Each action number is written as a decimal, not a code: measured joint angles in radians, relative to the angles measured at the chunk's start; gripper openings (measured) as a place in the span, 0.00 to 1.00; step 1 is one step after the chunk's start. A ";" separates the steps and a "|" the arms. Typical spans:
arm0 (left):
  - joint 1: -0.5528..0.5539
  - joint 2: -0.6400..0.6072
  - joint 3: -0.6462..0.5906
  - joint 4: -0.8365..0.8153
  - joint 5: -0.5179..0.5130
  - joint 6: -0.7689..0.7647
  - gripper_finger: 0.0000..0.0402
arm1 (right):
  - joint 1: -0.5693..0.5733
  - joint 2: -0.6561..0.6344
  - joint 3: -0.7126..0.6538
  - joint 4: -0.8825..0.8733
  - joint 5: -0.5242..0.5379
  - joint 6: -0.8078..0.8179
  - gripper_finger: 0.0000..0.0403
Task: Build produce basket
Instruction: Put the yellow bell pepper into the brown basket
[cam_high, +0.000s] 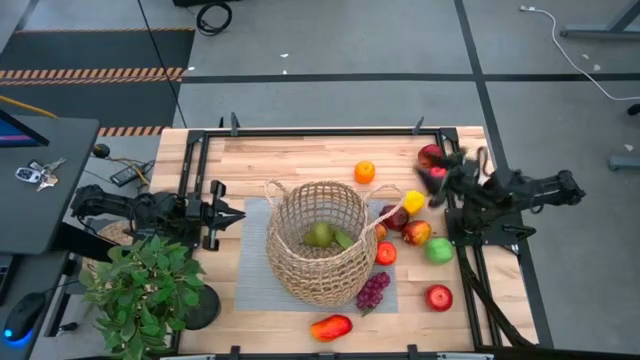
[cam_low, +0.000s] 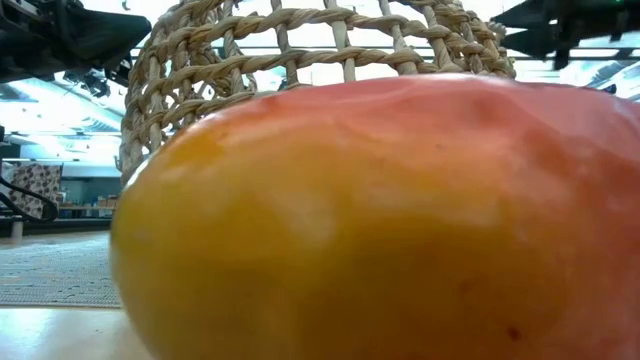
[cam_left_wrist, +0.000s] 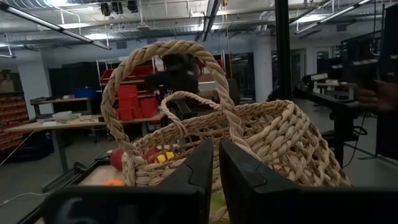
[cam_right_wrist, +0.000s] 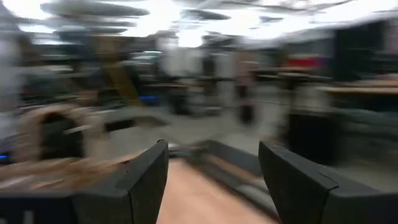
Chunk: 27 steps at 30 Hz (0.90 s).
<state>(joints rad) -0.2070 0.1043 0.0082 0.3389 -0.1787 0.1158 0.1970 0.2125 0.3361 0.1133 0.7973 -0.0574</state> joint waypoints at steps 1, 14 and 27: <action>0.000 0.000 0.000 0.000 0.000 0.000 0.09 | -0.006 0.005 0.028 -0.019 0.060 -0.008 0.63; 0.000 0.000 0.000 0.000 0.000 0.000 0.06 | -0.112 0.034 0.089 -0.080 0.248 0.044 0.63; 0.000 0.000 0.000 0.000 0.000 0.000 0.08 | -0.278 0.163 0.162 -0.438 0.022 0.412 0.63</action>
<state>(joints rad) -0.2070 0.1043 0.0078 0.3389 -0.1787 0.1162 -0.0809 0.3758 0.4983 -0.3248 0.8193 0.3543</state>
